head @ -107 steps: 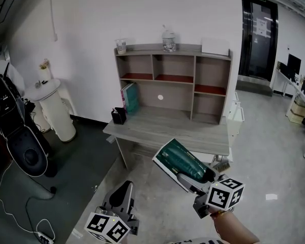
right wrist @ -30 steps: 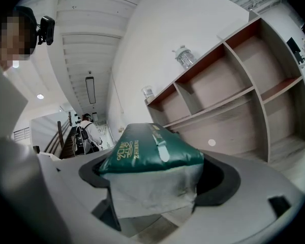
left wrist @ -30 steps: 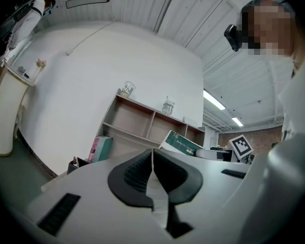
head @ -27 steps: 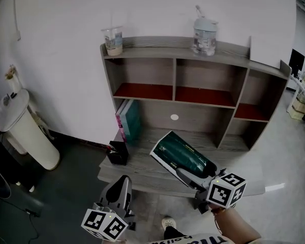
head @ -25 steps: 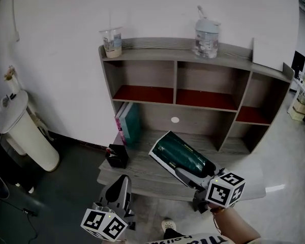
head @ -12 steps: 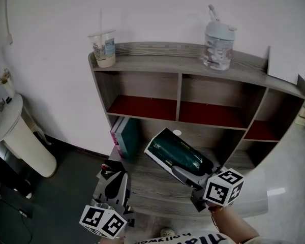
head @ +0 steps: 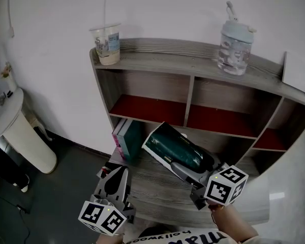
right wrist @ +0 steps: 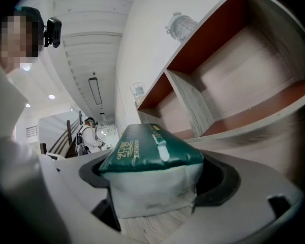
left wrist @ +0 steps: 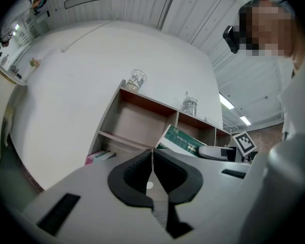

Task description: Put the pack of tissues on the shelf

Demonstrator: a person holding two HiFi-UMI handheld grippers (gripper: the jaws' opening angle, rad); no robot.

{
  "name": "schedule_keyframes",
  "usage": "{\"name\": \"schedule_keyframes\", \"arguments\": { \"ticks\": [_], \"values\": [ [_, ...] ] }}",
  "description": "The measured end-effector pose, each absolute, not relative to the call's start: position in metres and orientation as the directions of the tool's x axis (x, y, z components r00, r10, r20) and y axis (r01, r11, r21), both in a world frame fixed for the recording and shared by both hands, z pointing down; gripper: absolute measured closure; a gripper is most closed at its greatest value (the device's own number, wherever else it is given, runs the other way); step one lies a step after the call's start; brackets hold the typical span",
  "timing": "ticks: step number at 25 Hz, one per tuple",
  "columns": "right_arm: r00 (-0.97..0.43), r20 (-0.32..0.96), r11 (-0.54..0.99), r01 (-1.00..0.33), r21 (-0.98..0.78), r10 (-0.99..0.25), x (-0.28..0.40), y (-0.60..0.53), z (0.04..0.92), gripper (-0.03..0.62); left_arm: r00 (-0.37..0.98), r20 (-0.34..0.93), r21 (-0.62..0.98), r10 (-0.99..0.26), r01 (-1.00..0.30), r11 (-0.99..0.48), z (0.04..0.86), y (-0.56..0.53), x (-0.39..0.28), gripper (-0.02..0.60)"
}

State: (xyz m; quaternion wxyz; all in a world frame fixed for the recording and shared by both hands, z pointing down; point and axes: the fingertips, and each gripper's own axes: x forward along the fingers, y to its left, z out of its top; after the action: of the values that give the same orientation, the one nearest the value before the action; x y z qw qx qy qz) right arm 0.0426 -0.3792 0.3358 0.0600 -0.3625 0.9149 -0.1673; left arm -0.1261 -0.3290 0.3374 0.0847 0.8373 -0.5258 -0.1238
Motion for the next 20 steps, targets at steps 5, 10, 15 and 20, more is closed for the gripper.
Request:
{"name": "schedule_keyframes", "arguments": {
  "ticks": [5, 10, 15, 20],
  "values": [
    [-0.719, -0.004, 0.685, -0.660, -0.308, -0.695, 0.032, -0.390, 0.326, 0.131, 0.431, -0.133, 0.271, -0.893, -0.851, -0.451, 0.335, -0.348, -0.137, 0.558],
    [-0.668, 0.012, 0.637, -0.715, -0.287, -0.744, 0.024, -0.402, 0.322, 0.131, 0.506, -0.119, 0.266, -0.854, -0.813, -0.518, 0.330, -0.375, -0.140, 0.558],
    [-0.613, 0.011, 0.587, -0.761, -0.275, -0.790, 0.012, -0.417, 0.311, 0.131, 0.567, -0.128, 0.254, -0.813, -0.774, -0.580, 0.317, -0.400, -0.152, 0.558],
    [-0.561, 0.011, 0.539, -0.800, -0.262, -0.828, 0.005, -0.433, 0.303, 0.131, 0.612, -0.130, 0.251, -0.780, -0.741, -0.623, 0.312, -0.421, -0.165, 0.558]
  ]
}}
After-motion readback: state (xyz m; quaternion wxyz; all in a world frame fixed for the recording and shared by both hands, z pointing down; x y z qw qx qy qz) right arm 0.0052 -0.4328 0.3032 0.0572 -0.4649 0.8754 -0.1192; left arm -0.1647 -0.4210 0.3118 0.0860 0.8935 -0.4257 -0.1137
